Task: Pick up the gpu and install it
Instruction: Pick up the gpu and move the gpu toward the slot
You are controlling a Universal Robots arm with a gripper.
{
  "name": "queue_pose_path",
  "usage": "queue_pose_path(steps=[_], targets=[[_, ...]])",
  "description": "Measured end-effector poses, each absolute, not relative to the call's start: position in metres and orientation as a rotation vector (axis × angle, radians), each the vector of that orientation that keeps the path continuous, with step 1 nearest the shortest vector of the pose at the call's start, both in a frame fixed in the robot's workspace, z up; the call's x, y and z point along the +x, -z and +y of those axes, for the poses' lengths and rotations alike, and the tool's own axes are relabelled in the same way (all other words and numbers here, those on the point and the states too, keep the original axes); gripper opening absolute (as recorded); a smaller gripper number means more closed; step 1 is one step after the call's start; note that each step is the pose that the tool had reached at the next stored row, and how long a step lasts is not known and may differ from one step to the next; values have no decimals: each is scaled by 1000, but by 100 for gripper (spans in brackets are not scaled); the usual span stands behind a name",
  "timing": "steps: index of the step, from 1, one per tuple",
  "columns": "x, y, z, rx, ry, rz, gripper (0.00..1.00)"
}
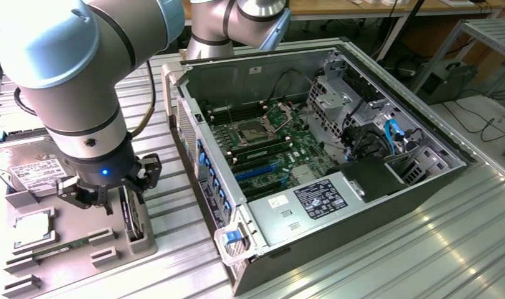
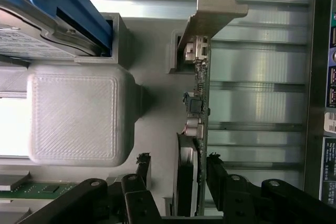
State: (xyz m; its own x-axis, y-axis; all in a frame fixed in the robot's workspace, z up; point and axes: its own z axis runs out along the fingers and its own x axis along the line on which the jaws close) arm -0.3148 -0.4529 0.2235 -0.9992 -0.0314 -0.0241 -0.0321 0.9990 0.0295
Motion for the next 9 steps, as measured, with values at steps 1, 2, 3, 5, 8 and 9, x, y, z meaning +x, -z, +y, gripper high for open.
queue_pose_path(steps=[1, 2, 3, 5, 8, 9], targets=[[-315, -223, -453, -49, -47, 3117, 55], [-315, -223, -453, -49, -47, 3117, 53], [-315, -223, -453, -49, -47, 3117, 46], [-315, -223, -453, -49, -47, 3117, 46], [-314, -223, -453, -49, -47, 3117, 46], [-314, -223, -453, -49, -47, 3117, 46]])
